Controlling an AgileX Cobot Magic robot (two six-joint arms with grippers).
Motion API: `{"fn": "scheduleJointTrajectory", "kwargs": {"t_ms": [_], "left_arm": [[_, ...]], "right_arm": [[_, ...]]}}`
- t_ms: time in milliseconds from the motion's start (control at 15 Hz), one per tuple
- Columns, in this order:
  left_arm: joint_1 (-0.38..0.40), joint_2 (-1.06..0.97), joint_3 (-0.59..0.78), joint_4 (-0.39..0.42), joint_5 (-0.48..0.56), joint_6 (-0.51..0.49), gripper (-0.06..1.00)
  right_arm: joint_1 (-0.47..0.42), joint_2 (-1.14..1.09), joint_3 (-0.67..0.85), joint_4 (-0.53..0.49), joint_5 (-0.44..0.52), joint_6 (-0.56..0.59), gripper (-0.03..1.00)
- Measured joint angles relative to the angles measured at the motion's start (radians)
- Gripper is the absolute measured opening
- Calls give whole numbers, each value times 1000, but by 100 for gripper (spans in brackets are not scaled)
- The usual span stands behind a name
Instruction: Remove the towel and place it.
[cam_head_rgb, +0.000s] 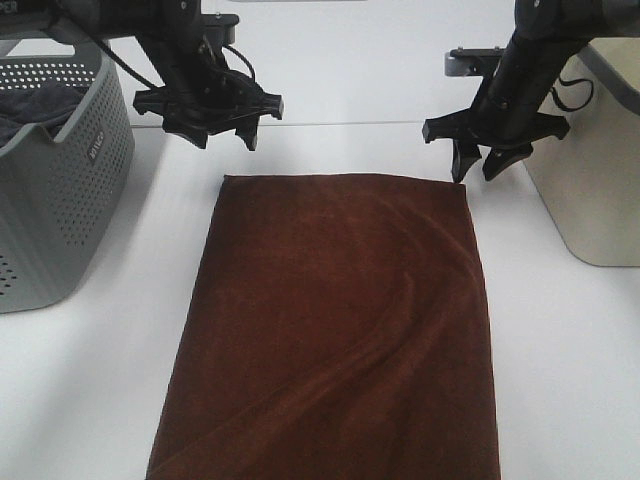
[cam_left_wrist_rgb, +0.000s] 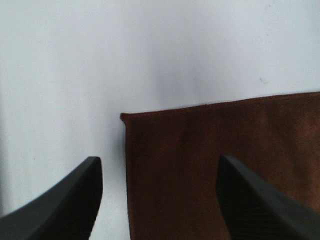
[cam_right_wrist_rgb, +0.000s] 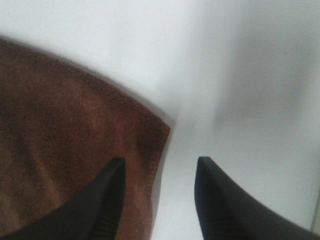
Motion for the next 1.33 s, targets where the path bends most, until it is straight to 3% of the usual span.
{"fn": "scheduleJointTrajectory", "kwargs": {"t_ms": [533, 667, 867, 1067, 1333], "left_arm": [[0, 58, -52, 10, 27, 11, 63], [0, 58, -52, 17, 28, 11, 63], [0, 61, -52, 26, 36, 11, 63], [0, 123, -52, 47, 35, 11, 63], [7, 132, -52, 61, -30, -8, 63]], "right_arm": [[-1, 124, -72, -46, -10, 14, 42], [-1, 130, -78, -39, -7, 14, 31], [0, 130, -80, -2, -5, -29, 2], [0, 131, -133, 2, 81, -50, 0], [0, 131, -142, 2, 92, -50, 0]]}}
